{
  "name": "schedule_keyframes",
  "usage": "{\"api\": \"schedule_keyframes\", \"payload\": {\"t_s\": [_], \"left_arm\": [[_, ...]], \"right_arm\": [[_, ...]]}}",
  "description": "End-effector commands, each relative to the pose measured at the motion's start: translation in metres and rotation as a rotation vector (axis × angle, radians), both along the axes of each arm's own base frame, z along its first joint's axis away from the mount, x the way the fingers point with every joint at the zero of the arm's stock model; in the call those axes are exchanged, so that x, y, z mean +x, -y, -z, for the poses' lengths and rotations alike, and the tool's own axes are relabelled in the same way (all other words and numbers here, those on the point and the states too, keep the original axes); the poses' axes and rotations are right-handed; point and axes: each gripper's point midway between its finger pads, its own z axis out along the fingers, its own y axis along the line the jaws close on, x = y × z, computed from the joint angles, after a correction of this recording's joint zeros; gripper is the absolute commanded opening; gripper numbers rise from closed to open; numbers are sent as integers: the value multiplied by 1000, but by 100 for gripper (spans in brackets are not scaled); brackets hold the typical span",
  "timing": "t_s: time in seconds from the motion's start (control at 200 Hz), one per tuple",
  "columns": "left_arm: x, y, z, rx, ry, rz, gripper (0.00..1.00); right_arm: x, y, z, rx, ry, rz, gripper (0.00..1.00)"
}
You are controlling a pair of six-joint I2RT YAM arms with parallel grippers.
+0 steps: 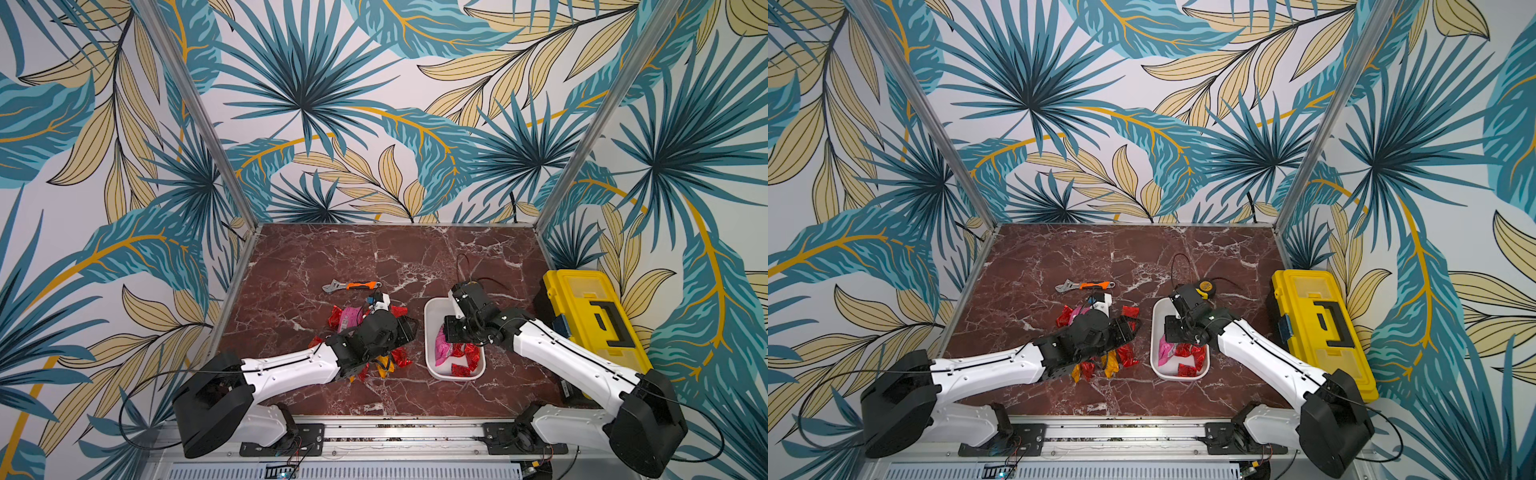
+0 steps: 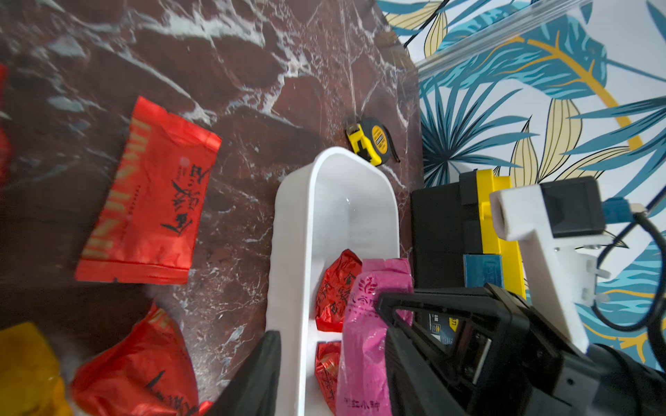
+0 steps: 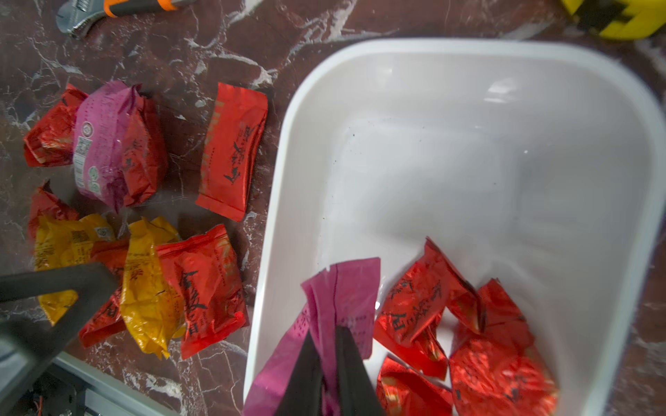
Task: Take the tea bags out of the storage box
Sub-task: Pick up the tea bag from the storage box, then place the tea bag at the center of the board.
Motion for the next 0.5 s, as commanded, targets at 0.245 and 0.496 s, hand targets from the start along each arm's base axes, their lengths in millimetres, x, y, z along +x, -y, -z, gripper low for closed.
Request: {"api": "schedule_keyframes", "payload": {"t_s": [0.245, 0.496], "left_arm": [[3, -94, 7, 180, -5, -264, 52], [-13, -136, 12, 217, -10, -341, 52]], "right_arm": [[30, -45, -55, -33, 86, -179, 13], [67, -77, -27, -164, 72, -254, 13]]}}
